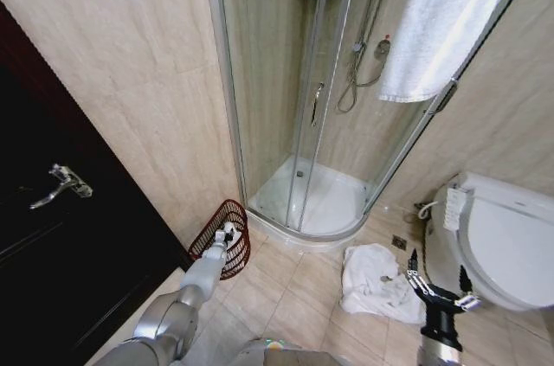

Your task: Discard the used towel into the hamper.

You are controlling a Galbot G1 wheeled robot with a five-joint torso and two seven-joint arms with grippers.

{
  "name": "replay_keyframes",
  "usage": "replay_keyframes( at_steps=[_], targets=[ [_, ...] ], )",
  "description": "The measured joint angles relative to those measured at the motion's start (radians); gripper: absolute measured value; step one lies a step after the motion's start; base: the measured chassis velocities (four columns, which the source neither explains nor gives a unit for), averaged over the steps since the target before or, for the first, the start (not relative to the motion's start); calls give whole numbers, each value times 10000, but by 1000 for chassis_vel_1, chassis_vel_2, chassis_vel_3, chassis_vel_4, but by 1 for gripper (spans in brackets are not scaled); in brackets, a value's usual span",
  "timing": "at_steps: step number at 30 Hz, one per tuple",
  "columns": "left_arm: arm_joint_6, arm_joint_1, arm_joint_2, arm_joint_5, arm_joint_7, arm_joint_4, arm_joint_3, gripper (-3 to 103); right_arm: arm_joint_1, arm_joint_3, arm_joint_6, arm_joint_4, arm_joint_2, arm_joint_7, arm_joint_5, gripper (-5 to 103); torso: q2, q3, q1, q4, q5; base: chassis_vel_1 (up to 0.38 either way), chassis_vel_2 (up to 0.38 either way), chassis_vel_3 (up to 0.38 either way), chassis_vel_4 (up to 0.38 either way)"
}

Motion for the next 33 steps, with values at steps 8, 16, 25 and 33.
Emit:
replay_keyframes(
  at_steps=[8,16,25,33],
  targets=[
    [-41,43,0,-15,25,-18,10,91,6,-20,29,-34,3,-2,-1,100,0,0,0,0,0,0,0,0,0],
    [-62,47,-40,-20,40,-24,15,100,13,-20,37,-41,4,-6,0,100,0,0,0,0,0,0,0,0,0],
    [-51,73,-51,-33,52,-19,13,100,28,-69,37,-47,5,-13,-31,100,0,0,0,0,0,0,0,0,0],
    [-62,302,86,-593,236,-465,275,100,57,-169,29,-47,5,-18,-138,100,0,0,0,-1,-1,0,0,0,0]
  ],
)
